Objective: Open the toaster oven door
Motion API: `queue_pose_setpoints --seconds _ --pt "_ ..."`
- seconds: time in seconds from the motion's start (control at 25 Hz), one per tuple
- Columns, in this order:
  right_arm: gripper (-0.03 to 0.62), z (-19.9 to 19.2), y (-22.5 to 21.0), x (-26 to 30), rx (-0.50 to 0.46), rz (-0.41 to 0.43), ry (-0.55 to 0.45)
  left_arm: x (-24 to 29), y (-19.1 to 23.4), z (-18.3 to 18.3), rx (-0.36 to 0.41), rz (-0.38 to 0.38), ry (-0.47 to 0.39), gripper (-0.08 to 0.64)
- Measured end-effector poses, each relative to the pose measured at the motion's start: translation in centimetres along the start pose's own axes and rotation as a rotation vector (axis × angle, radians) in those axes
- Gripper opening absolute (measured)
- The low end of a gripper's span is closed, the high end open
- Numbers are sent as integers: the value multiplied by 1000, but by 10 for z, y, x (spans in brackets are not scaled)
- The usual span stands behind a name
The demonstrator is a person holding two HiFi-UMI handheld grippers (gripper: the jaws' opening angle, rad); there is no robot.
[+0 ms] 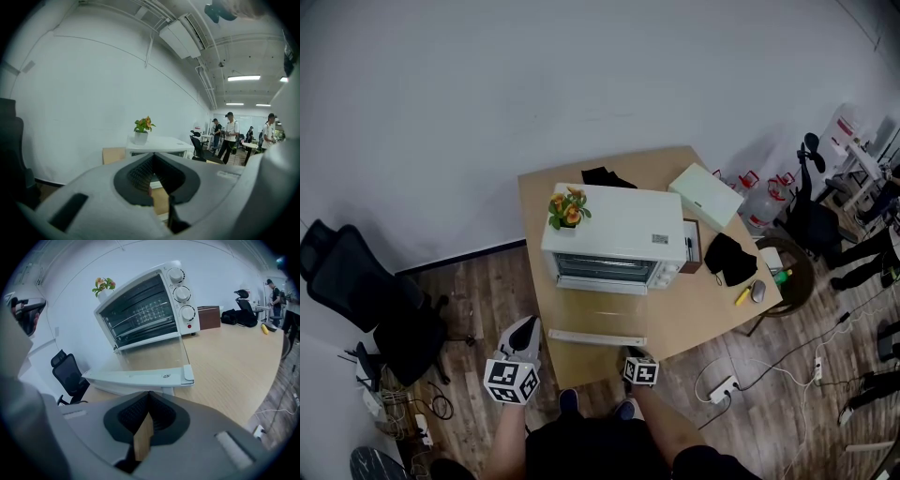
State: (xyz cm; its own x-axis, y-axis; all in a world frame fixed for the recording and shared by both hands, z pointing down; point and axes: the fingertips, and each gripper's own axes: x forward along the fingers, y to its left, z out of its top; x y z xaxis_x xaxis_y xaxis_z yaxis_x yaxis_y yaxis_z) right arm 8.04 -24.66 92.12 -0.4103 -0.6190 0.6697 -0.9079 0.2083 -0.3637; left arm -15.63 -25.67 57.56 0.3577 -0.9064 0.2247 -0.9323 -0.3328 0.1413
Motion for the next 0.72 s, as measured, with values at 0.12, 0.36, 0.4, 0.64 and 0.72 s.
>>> queue_pose_setpoints --seconds 0.12,0.36,0.4,0.64,0.72 --pt "12 -1 -1 0 -1 1 1 1 -2 2 4 -6 -7 -2" --pt "12 -1 -1 0 6 12 21 0 0 2 -1 8 -8 -2" --pt "13 -1 -1 1 8 10 22 0 0 2 0 10 -8 -2" --pt "14 0 -1 -1 14 9 30 -1 -2 4 -3 10 -19 -2" --pt "13 0 -1 -2 16 7 40 -2 -3 5 -3 13 -23 -2"
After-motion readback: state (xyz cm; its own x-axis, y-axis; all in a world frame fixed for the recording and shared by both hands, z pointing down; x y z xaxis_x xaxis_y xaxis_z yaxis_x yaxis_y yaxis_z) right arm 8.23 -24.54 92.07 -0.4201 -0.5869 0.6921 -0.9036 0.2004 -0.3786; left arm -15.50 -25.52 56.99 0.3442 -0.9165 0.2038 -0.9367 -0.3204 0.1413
